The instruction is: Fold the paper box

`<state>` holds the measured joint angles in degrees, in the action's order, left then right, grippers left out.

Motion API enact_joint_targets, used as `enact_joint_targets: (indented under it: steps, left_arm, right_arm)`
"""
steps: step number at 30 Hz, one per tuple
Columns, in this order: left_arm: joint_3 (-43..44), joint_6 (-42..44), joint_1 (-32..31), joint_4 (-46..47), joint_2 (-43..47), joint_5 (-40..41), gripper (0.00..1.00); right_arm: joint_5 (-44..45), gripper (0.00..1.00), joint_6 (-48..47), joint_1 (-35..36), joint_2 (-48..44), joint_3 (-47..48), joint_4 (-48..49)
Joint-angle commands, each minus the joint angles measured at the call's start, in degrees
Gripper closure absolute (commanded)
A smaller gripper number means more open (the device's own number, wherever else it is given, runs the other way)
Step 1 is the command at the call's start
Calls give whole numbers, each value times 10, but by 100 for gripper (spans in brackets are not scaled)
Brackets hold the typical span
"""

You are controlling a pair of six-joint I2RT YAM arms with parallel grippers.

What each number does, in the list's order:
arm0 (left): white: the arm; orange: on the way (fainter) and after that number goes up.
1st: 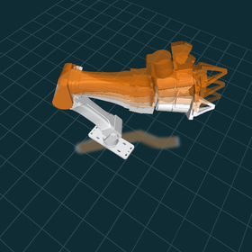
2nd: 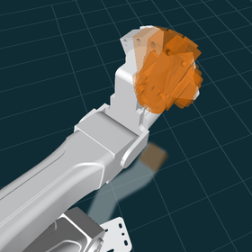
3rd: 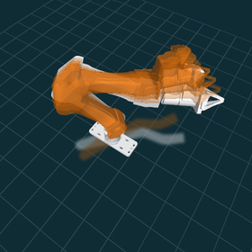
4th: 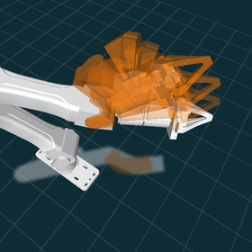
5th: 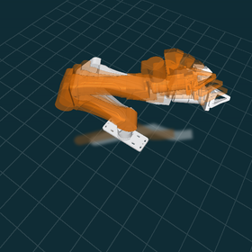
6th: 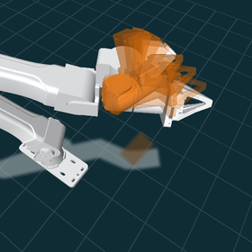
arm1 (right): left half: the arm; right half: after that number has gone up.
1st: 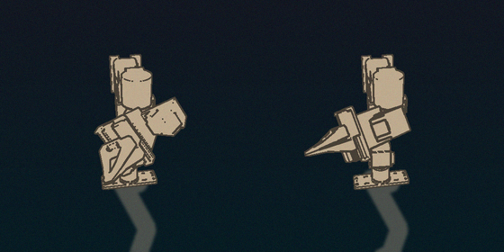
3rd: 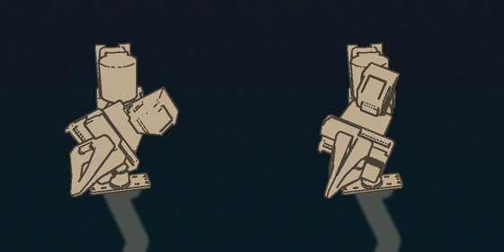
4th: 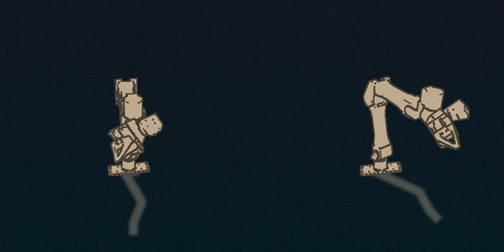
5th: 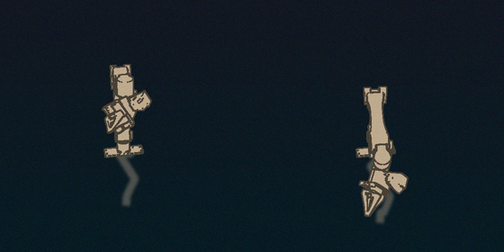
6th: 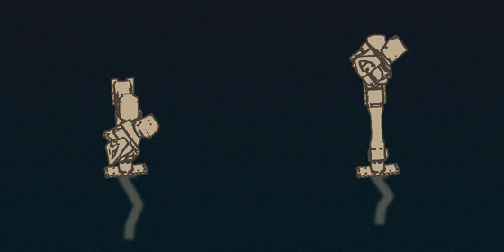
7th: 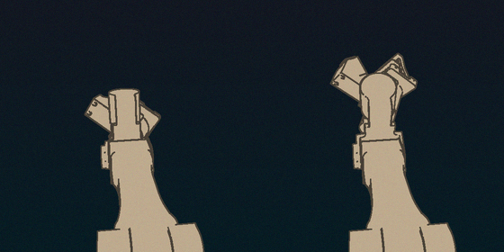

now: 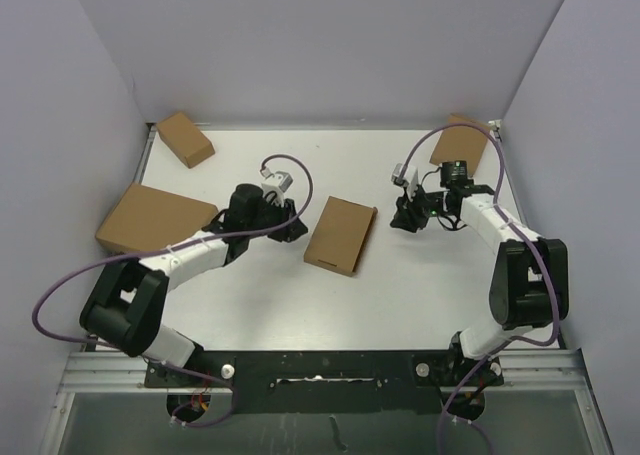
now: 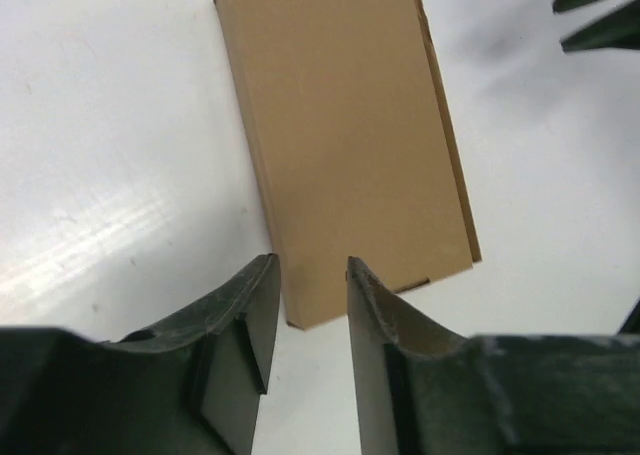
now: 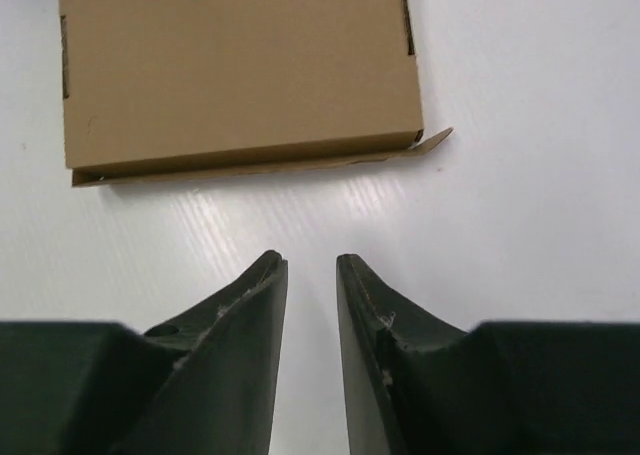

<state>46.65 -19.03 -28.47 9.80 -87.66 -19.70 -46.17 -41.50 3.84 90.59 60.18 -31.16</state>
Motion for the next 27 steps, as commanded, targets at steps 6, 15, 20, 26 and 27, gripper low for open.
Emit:
enact_joint_targets:
  steps: [6,15,20,26,27]
  left_arm:
    - [-120,-109,-63,26,90,11,79]
    - [-116,-136,-84,34,21,4,78]
    - [-75,-126,-83,27,-24,4,77]
    - [-30,-117,-66,7,-67,9,76]
    - [-25,-115,-62,4,-70,11,76]
  right_arm:
    - [68,97,20,56,140,165,62]
    - [115,100,-7,91,281,319,13]
    - [126,100,-31,94,298,312,3]
    - [101,100,-63,94,279,279,-13]
    - [96,100,-70,94,271,263,-14]
